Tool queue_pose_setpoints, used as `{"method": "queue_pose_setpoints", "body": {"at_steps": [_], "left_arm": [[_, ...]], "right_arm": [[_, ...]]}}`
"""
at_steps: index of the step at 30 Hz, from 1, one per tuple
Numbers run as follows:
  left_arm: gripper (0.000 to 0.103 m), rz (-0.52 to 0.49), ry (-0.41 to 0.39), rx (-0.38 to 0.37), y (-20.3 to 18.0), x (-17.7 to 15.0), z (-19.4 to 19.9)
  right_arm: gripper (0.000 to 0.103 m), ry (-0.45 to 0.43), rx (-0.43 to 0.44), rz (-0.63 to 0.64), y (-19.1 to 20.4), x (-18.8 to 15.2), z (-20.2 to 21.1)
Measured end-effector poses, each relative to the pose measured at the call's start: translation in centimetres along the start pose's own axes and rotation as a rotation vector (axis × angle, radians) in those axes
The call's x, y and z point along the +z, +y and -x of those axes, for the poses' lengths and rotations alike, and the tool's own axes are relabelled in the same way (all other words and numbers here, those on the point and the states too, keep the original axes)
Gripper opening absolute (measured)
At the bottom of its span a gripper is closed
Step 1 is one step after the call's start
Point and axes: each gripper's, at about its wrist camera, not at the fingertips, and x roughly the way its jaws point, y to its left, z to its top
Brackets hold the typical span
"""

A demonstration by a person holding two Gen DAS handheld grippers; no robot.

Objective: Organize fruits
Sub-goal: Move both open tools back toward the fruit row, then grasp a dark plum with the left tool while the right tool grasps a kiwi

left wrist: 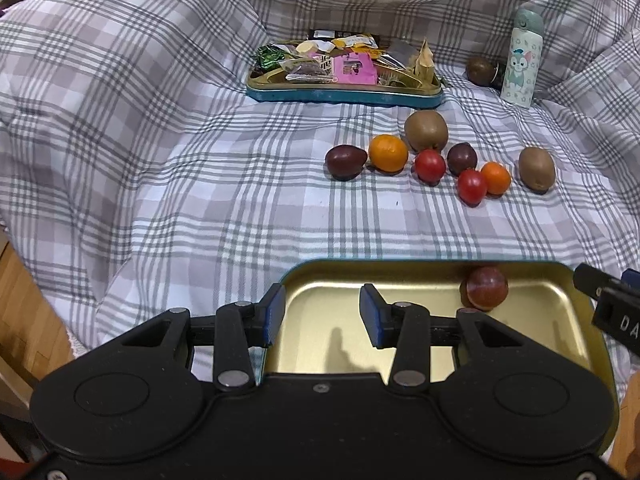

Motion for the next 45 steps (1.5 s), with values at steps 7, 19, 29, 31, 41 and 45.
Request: {"method": "queue_pose_setpoints", "body": {"at_steps": [7, 19, 29, 31, 41, 45], "left_arm": [[0.051, -0.003, 0.013, -0.013, 0.1, 2.2, -2.1], [0.051, -0.002, 0.05, -0.005, 0.0, 5.6, -6.3], [0.051, -0.045, 0.062, -0.003, -0.6, 7.2, -9.2], [0.051, -0.05, 0.064, -0.013, -0.7, 7.6, -9.8], [0.051, -0.076, 0.05, -0.045, -1.1, 9.3, -12.3], [0.051, -0.074, 0.058, -0.054, -1.1, 9.8, -13.3]], "right_arm": [[0.059, 0.033, 0.029, -0.038, -0.9, 3.3, -2.9], [0.058, 0.139, 0.005, -0.064, -2.0, 6.9, -9.3], [0.059, 0.102, 0.008, -0.093, -2.5, 9.8, -12.8], [0.059, 0.103, -0.001, -0.098, -2.7, 10.5, -13.7], [0.059, 0.114, -0.073, -0.06, -2.9, 12.1, -18.2], [0.059, 0.125, -0.083, -0.045, -2.8, 11.9, -19.3]]}}
